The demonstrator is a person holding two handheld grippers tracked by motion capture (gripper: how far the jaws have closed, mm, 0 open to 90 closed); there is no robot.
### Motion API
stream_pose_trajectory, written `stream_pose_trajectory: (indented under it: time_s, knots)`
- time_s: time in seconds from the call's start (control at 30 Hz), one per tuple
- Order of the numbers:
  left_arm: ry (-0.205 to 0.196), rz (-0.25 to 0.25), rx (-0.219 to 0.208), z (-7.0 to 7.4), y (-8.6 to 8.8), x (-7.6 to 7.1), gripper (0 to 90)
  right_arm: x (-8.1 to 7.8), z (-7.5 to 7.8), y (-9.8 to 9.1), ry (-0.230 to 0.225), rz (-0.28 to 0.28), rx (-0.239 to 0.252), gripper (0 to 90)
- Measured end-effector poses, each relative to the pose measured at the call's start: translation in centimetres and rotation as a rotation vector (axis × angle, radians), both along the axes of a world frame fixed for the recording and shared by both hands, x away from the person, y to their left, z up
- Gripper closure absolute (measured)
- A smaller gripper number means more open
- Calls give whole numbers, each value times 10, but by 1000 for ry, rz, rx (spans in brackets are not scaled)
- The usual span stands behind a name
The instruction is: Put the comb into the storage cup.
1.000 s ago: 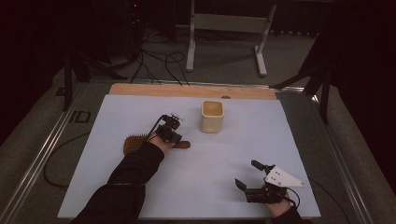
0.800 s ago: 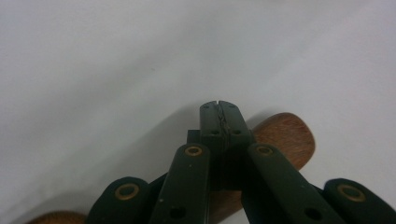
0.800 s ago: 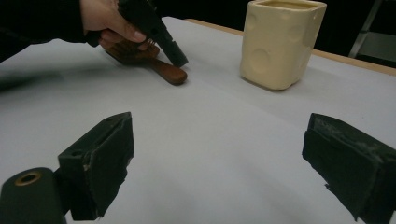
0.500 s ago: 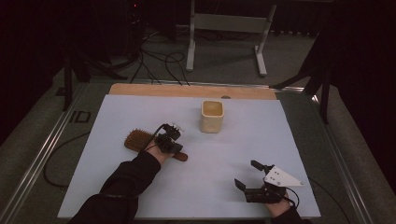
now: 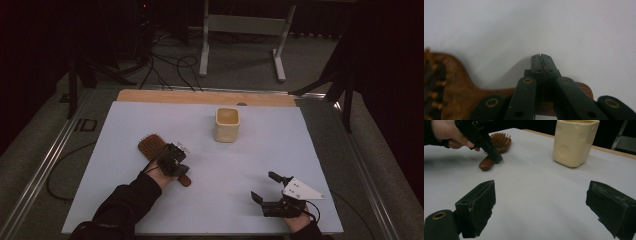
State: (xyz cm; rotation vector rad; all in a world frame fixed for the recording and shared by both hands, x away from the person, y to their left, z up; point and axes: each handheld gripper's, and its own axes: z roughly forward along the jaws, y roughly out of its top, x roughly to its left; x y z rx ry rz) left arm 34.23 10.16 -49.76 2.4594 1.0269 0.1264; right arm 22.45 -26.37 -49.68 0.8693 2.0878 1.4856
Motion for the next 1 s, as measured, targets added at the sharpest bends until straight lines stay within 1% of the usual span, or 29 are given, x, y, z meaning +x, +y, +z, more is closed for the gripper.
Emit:
stream_pose_trajectory:
  time_s: [0.07, 0.1, 0.13, 0.17, 0.2, 0.23, 0.27, 0.3, 0.33, 0.37, 0.47, 0.5, 0.53, 0.57, 0.6, 0.63, 0.67, 0.7, 0.73, 0.77, 0.8, 0.87, 0.9, 0.97, 1.0]
  knots:
    - [1, 1, -1, 1, 6, -4, 900, 0, 0, 0, -1, -2, 1, 90]
    - [1, 1, -1, 1, 6, -4, 900, 0, 0, 0, -1, -2, 1, 90]
    - [0, 5, 0, 1, 13, -9, 900, 0, 0, 0, -1, -4, 3, 90]
    - [0, 5, 0, 1, 13, -9, 900, 0, 0, 0, -1, -4, 3, 90]
    - [5, 13, -3, 1, 20, -12, 900, 0, 0, 0, -2, -4, 1, 90]
    - [6, 20, -4, 0, 23, -14, 900, 0, 0, 0, -1, -4, 2, 90]
    - [7, 18, 4, 0, 26, -15, 900, 0, 0, 0, 0, -4, 1, 89]
    - [7, 18, 4, 0, 26, -15, 900, 0, 0, 0, -1, -4, 0, 89]
    - [10, 33, -1, -1, 32, -18, 900, 0, 0, 0, 0, -4, 2, 90]
    - [9, 36, 1, -1, 36, -19, 900, 0, 0, 0, 0, -3, 0, 90]
    - [11, 42, 12, 0, 44, -21, 900, 0, 0, 1, 3, -5, 2, 90]
    - [11, 42, 12, 0, 44, -21, 900, 0, 0, 1, 3, -6, 1, 90]
    - [10, 47, 16, 1, 49, -23, 900, 0, 0, 1, 2, -5, 1, 90]
    - [10, 47, 16, 1, 49, -23, 900, 0, 0, 1, 2, -5, 1, 90]
    - [12, 52, 20, 1, 54, -25, 900, 0, 1, 1, 0, -6, -1, 90]
    - [12, 52, 20, 1, 54, -25, 900, 0, 1, 1, 0, -6, -1, 90]
    - [12, 52, 28, 1, 58, -26, 900, 0, 0, 0, 3, -5, 4, 89]
    - [12, 52, 28, 1, 58, -26, 900, 0, 0, 0, 1, -5, 2, 90]
    - [6, 58, 36, 1, 62, -28, 900, 0, 0, 0, 2, -5, 3, 90]
    - [6, 58, 36, 1, 62, -28, 900, 0, 0, 0, 2, -5, 3, 90]
    - [-2, 55, 48, 2, 66, -28, 900, 0, 0, 1, 2, -4, 2, 90]
    - [2, 60, 52, 2, 70, -28, 900, 0, 0, 1, 3, -4, 2, 90]
    - [1, 54, 63, 3, 72, -28, 900, 0, 0, 1, 2, -5, 3, 90]
    - [4, 57, 65, 3, 74, -27, 900, 0, 1, 1, 2, -5, 4, 90]
    - [2, 58, 72, 3, 78, -27, 900, 0, 1, 0, -1, -5, 2, 90]
